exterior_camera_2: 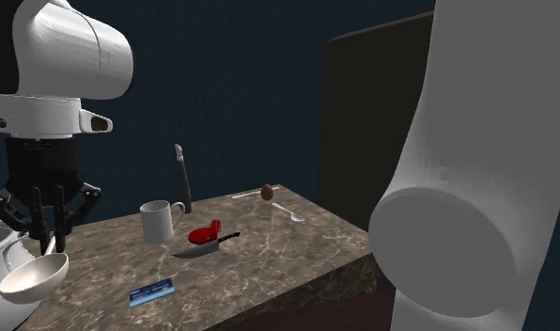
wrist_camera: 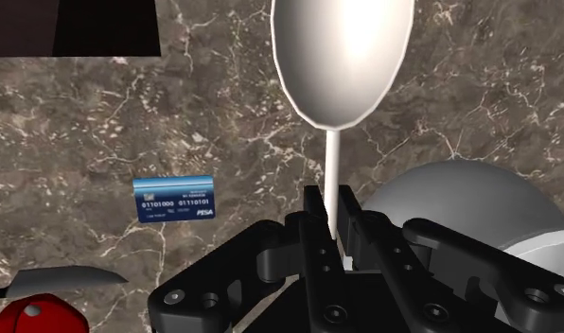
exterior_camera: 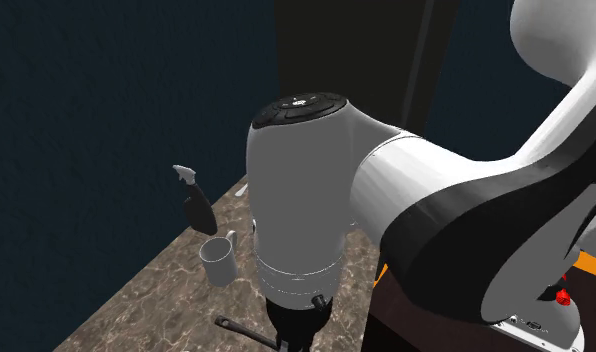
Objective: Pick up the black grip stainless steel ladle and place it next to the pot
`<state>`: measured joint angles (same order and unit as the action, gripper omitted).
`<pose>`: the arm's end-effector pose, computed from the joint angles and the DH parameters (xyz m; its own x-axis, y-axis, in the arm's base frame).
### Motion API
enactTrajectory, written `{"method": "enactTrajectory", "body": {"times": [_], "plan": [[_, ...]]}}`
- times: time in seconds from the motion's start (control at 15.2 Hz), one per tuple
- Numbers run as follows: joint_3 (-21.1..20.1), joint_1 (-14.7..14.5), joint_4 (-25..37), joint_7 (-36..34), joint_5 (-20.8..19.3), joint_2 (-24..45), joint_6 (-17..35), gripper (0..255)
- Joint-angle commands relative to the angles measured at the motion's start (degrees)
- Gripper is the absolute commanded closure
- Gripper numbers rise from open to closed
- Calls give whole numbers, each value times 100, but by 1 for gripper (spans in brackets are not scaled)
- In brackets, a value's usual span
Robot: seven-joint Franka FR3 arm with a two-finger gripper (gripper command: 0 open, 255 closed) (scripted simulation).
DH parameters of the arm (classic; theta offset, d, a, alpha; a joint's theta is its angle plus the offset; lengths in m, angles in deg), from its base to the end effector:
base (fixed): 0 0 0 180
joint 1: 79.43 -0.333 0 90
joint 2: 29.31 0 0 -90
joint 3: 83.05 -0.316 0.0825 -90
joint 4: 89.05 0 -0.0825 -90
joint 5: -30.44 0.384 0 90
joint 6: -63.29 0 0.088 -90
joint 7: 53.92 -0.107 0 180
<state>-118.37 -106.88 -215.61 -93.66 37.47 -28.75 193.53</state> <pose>0.2425 0.4772 0.3813 0.9468 0.3207 -0.0262 0.3159 -0.9421 -0.1126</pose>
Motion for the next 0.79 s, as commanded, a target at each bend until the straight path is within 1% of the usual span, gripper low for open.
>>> {"method": "enactTrajectory", "body": {"times": [0.0,0.73], "plan": [[-13,-15,-78,-43,-49,82,152,255],[38,-94,-377,-314,-511,722,995,255]]}}
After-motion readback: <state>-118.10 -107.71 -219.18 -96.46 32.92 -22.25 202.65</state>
